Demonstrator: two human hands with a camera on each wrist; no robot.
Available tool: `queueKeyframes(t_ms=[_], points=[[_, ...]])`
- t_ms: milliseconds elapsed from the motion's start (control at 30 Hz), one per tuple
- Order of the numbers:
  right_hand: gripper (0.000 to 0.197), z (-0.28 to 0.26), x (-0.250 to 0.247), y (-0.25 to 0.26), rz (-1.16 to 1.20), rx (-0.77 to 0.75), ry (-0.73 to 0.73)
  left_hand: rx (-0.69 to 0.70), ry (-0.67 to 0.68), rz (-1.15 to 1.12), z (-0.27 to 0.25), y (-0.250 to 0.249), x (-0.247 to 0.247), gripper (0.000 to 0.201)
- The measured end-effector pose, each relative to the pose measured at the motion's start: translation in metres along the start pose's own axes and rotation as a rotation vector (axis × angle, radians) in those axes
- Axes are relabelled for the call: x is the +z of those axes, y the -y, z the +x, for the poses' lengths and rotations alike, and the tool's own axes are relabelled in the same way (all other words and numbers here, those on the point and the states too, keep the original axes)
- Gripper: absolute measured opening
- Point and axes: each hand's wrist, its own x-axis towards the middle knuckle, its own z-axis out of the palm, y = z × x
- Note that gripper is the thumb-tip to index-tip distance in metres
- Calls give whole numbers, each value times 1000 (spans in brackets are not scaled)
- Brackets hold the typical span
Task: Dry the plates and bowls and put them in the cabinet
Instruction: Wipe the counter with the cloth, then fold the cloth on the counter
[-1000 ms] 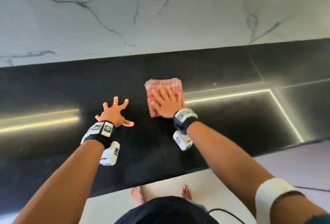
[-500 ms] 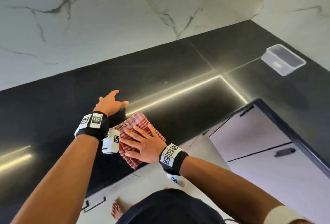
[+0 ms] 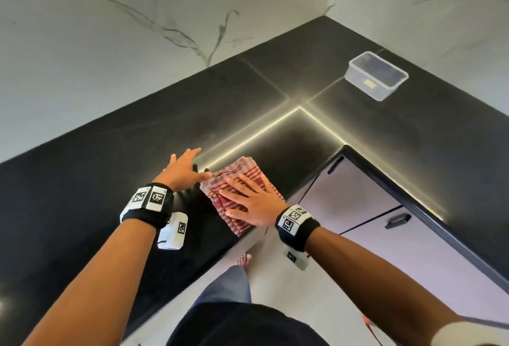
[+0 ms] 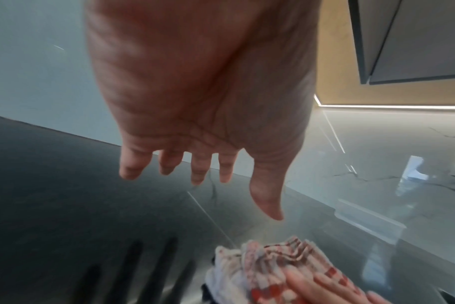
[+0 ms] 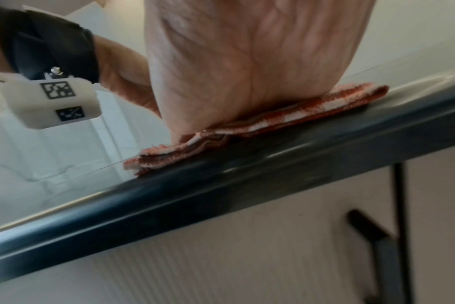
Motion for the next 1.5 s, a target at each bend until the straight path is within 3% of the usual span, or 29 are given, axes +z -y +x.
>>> queueKeyframes(t_ms=[200,433,533,767,833,900,967,1033,1333,1500], points=[[76,-2,-31,-89,46,161,-1,83,52,121,64,-44,17,91],[95,-6,-66,-195,21,358,62,152,98,247,103,-72,32,91],[80,-9,-81,-225,73,445,76,114,118,222,108,-69,38,89],[81,-14,-96,-274,120,374,96,25,48,148,111,-73,53,90],[78,-17,-97,-276,182,333,23,-21,21,133,110,-81,53,89],[69,-25,-100,-285,349,318,-163,-67,-45,110,111,-95,59,82],[58,-33,-105,-297,477,382,-340,-100,-114,67,112,-114,69,77],[53,-38,-112,-314,488,460,-407,-90,-155,29,117,-135,80,77],[74,17,-149,-361,341,384,-88,124,-187,-83,158,-227,101,80],[52,34,-157,-356,252,374,-22,188,-161,11,191,-267,100,71]])
